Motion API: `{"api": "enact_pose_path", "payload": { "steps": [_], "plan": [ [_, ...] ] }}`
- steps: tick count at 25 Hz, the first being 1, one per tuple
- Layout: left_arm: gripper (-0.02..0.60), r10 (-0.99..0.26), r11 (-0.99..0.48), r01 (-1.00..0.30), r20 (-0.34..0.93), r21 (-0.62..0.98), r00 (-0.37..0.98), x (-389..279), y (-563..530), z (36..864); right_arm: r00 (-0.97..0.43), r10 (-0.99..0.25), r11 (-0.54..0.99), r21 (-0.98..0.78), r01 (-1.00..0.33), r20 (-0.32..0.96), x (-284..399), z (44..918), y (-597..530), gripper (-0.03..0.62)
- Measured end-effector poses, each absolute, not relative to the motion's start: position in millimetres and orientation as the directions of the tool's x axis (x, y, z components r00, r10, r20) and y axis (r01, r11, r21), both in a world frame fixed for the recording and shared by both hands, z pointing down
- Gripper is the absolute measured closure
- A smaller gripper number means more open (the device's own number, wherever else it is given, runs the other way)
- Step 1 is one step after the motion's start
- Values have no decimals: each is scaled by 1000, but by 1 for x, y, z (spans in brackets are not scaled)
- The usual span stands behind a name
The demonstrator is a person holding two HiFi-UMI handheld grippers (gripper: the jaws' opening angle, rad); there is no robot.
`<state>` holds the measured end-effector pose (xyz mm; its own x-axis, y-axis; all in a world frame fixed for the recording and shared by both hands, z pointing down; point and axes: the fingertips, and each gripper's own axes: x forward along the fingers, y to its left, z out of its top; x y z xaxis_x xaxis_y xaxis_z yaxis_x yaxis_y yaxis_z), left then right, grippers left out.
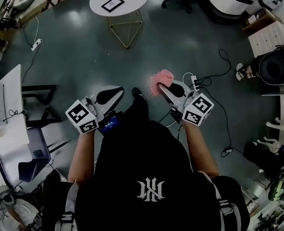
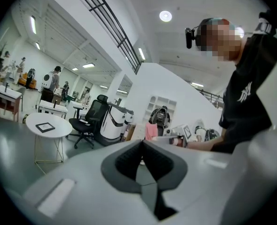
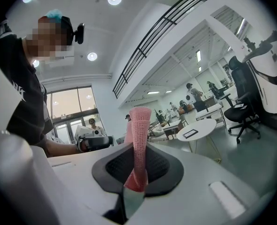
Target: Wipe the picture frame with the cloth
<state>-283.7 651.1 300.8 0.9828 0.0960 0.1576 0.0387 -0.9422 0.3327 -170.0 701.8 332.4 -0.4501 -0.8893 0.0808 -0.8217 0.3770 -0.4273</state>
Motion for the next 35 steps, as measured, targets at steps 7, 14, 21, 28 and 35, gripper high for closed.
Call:
{"api": "enact_pose_path", "payload": {
  "steps": [7, 14, 21, 28, 35],
  "plan": [
    [578, 41, -934, -17, 154, 357, 987, -257, 578, 306, -501, -862, 426, -420, -801, 80, -142, 327, 623, 572],
    [578, 24, -926, -27, 131, 375, 991, -208, 485, 301, -508, -854, 425, -411, -807, 114, -95, 320, 543, 572],
    [578, 2, -921, -46, 122, 388, 992, -175, 410, 312, -506, -842, 411, -387, -825, 185, -56, 330, 473, 572],
    [578, -102, -890, -157, 148, 428, 984, -192, 379, 337, -578, -786, 471, -393, -790, 219, -53, 342, 430, 572],
    [578, -288, -838, -329, 159, 436, 944, -219, 345, 351, -706, -673, 599, -397, -695, 221, -65, 353, 373, 571]
  ]
}}
